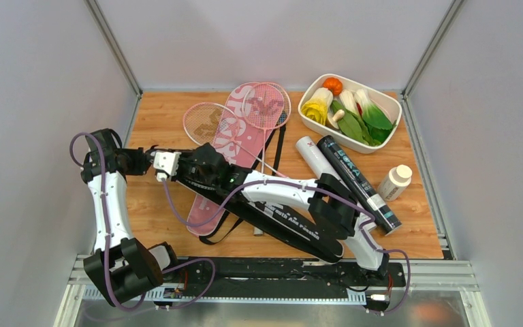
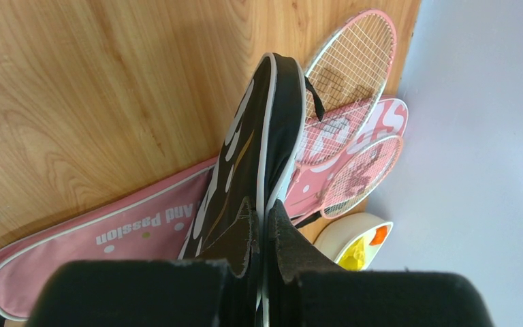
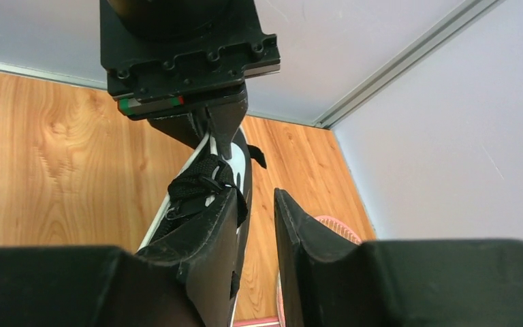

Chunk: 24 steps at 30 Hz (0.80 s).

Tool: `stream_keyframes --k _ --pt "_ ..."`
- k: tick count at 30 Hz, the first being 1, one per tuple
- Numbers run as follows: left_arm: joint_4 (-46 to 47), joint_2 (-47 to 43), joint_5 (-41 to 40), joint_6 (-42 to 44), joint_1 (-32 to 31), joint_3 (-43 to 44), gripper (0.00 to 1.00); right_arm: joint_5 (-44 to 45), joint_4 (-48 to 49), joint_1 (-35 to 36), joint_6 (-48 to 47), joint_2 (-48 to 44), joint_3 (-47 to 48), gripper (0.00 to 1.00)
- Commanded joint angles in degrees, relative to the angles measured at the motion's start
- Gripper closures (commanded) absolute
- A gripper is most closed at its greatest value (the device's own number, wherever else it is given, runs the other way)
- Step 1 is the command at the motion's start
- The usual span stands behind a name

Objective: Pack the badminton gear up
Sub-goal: Adjust the racket bag at the center of the board.

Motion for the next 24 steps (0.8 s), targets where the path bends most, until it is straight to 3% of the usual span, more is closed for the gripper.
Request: stream_keyframes --k 1,12,20,24 --pt "-0.8 -1.9 4.7 -1.3 0.4 0.1 1.00 -3.7 -4.9 -0.2 1.6 -1.1 -1.6 0.68" --pt "0.0 -1.9 5.4 -1.7 0.3 0.0 1.00 -17.1 -6.4 -0.1 -1.6 -6.5 -7.0 0.63" --pt "-0.2 -2.1 5.4 -2.1 0.4 -0.1 1.00 -8.7 -5.5 0.4 2.3 -4.2 -2.4 0.68" --pt "-0.1 -2.2 5.4 -2.5 0.4 -0.3 1.00 -2.7 -4.4 0.5 6.0 -1.8 1.1 0.58"
